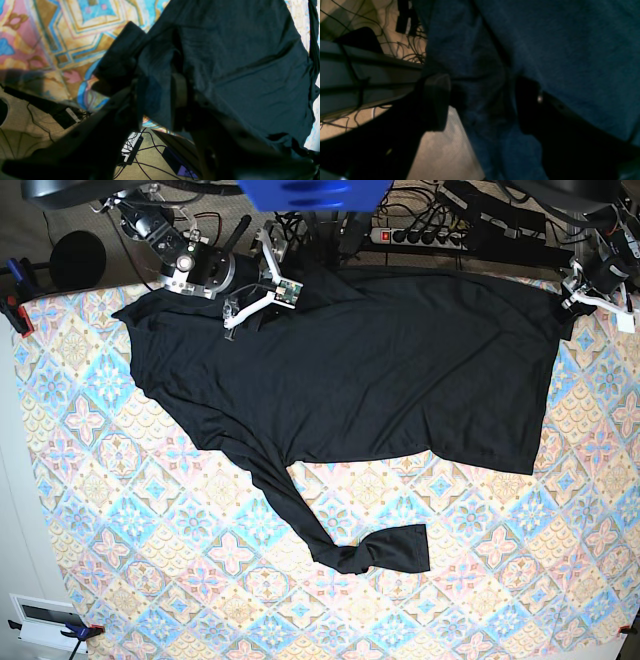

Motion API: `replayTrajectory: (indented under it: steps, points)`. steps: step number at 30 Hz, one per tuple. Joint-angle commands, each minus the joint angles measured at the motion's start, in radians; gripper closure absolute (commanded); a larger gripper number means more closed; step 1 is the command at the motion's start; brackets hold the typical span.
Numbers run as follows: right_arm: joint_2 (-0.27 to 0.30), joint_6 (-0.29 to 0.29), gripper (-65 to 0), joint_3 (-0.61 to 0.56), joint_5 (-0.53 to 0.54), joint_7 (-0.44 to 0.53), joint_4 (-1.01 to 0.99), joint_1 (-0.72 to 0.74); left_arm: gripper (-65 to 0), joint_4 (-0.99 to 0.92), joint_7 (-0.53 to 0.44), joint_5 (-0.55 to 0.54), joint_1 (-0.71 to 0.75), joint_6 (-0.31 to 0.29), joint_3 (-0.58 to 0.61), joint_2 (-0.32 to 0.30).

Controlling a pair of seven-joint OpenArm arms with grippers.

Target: Layout the t-shirt on the table in an organized manner, then fold the t-shirt properly

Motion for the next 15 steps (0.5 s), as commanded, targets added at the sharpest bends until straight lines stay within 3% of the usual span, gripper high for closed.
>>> replayTrajectory:
  steps: [1, 8, 15]
  points:
    - [0.008, 0.001, -38.3, 0.003, 0.009, 0.018, 0.017, -0.001, -17.2, 0.013, -0.011, -0.017, 0.004, -0.004, -0.008, -0.019]
    - [0.008, 0.001, -33.6, -0.002, 0.009, 0.018, 0.008, 0.007, -17.2, 0.013, -0.011, -0.017, 0.004, -0.004, -0.008, -0.019]
    - [0.008, 0.001, -20.8, 0.001, 0.011, 0.018, 0.007, 0.008, -17.2, 0.013, -0.011, -0.017, 0.004, -0.004, -0.008, -0.019]
